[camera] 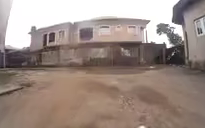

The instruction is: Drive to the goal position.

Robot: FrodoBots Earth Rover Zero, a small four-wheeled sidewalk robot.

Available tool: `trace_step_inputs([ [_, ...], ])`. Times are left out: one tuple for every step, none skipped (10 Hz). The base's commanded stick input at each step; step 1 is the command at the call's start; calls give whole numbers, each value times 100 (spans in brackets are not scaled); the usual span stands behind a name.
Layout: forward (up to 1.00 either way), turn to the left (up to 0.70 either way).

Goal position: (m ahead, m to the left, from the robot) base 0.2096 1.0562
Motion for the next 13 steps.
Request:
trace_step_inputs([
  [30, 0],
  [30, 0],
  [30, 0],
  [30, 0],
  [30, 0],
  [30, 0],
  [30, 0],
  [30, 0],
  [30, 0],
  [30, 0],
  [30, 0],
  [30, 0],
  [30, 0],
])
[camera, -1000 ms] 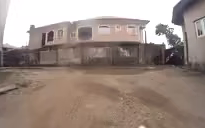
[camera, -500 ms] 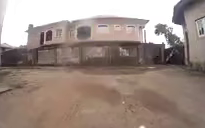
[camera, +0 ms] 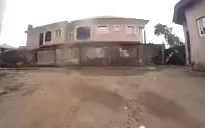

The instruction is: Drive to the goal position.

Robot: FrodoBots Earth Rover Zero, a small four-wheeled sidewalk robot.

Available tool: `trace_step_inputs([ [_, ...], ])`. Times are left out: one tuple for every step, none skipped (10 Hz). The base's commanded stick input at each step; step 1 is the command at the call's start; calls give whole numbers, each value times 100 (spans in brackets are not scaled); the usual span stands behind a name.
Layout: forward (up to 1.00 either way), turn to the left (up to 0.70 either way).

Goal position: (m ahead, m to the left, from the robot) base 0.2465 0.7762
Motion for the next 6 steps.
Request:
trace_step_inputs([
  [30, 0],
  [30, 0],
  [30, 0],
  [30, 0],
  [30, 0],
  [30, 0],
])
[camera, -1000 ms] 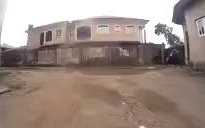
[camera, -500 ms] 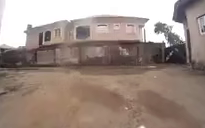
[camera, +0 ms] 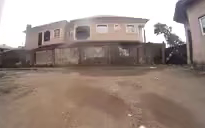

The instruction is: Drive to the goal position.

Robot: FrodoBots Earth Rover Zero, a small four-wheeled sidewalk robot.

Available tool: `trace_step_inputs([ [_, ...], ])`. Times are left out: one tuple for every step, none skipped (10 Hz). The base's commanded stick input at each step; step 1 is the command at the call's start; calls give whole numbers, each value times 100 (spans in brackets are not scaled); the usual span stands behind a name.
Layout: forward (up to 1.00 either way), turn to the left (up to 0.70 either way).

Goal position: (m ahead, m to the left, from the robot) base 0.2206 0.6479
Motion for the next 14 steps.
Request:
trace_step_inputs([
  [30, 0],
  [30, 0],
  [30, 0],
  [30, 0],
  [30, 0],
  [30, 0],
  [30, 0],
  [30, 0],
  [30, 0],
  [30, 0],
  [30, 0],
  [30, 0],
  [30, 0],
  [30, 0],
])
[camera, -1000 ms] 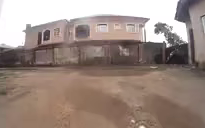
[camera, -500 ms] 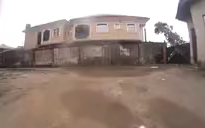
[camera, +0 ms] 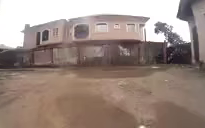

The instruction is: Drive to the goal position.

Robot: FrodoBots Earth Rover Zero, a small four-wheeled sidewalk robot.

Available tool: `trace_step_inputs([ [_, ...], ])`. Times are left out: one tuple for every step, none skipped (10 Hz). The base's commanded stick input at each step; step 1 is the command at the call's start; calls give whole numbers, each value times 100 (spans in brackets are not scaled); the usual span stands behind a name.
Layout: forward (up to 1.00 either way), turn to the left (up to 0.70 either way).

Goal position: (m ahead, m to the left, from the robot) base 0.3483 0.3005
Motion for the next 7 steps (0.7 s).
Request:
trace_step_inputs([
  [30, 0],
  [30, 0],
  [30, 0],
  [30, 0],
  [30, 0],
  [30, 0],
  [30, 0],
])
